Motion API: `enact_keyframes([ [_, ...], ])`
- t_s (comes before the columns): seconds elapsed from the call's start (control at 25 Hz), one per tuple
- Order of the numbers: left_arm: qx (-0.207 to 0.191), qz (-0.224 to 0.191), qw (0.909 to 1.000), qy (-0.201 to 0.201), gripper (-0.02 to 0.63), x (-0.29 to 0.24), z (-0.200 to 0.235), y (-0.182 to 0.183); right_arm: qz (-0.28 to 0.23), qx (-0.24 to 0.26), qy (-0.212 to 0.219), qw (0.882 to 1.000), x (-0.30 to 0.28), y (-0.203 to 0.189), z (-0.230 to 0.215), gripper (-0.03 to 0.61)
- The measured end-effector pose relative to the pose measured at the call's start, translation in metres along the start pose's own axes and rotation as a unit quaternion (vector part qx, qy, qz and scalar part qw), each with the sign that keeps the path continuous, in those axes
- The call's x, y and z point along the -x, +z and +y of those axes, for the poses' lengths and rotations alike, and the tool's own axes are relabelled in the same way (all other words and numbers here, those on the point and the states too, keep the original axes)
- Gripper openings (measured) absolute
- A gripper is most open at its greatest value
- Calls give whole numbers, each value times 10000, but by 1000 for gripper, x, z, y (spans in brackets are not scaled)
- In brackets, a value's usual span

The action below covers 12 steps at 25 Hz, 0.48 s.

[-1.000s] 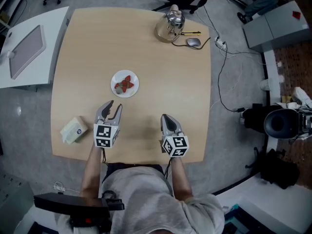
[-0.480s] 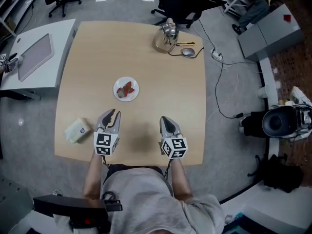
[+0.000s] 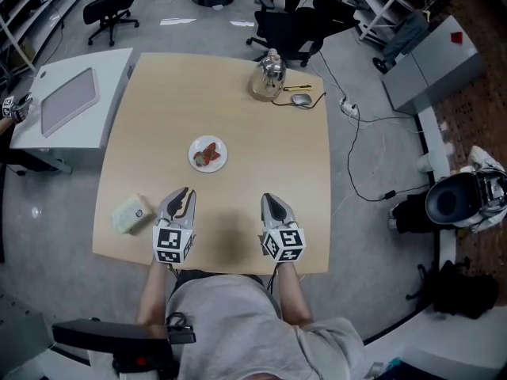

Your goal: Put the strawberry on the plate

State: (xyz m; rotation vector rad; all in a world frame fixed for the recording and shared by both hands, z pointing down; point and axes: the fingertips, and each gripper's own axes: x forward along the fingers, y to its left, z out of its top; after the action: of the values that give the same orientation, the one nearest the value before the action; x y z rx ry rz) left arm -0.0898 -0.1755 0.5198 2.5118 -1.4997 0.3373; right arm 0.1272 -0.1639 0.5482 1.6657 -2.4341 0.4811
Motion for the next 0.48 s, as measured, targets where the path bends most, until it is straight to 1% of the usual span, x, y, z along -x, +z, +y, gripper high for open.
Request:
enact_keyframes([
  [0.24,-63,-205,9997,102,66,25,-5,15,-156,58,80,9998,15,10,10,6],
  [0.48,-46,-272,9994,231,57,48,-8,14,-264,101,131,9995,32,13,16,6],
])
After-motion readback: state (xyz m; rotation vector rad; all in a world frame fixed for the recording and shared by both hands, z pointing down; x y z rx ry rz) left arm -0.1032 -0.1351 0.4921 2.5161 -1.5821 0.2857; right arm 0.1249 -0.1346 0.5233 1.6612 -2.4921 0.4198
